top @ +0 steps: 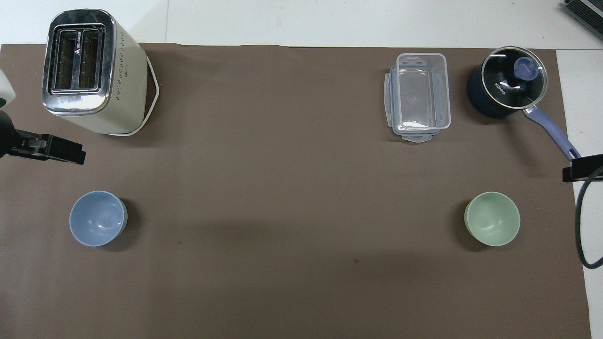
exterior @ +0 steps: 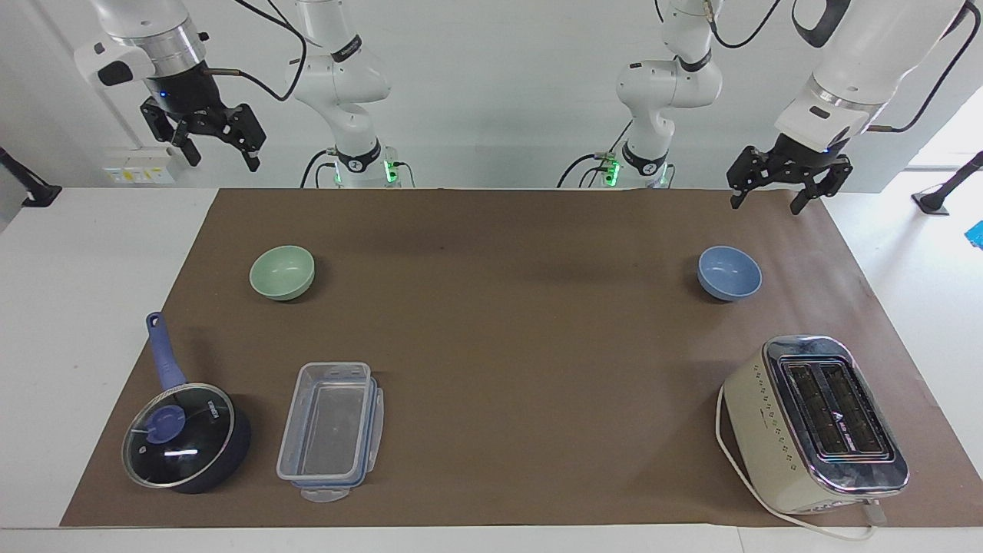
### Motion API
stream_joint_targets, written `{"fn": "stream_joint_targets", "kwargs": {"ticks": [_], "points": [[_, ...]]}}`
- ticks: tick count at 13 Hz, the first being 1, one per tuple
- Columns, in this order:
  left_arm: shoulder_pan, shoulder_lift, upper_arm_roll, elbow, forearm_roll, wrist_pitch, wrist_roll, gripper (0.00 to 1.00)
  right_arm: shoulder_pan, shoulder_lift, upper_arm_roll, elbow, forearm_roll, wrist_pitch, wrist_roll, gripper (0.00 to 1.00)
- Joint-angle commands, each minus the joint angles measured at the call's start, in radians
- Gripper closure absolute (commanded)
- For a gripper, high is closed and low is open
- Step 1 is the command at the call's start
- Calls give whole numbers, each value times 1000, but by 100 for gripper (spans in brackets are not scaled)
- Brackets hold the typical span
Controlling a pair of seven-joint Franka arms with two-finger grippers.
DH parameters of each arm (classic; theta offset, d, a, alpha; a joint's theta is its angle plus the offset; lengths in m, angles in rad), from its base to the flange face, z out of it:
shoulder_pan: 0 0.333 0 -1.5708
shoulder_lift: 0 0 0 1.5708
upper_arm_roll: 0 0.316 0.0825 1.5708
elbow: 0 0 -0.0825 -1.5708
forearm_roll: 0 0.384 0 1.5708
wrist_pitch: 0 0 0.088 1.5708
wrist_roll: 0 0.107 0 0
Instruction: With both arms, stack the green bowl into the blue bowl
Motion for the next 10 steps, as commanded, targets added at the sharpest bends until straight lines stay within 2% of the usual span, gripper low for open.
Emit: {"fn": "stream_joint_targets", "kwargs": {"ticks": [1,4,10], "points": [[2,-19,6,-19,16,2,1,0,-6,-6,0,-10,-4,16,-5,0],[37,-25,11,-74,16,53,2,0,-6,-6,0,-10,-4,15,-5,0],[168,-75,11,-347,10,295,132,0,-5,-6,2,-7,-12,12,-14,0]]}}
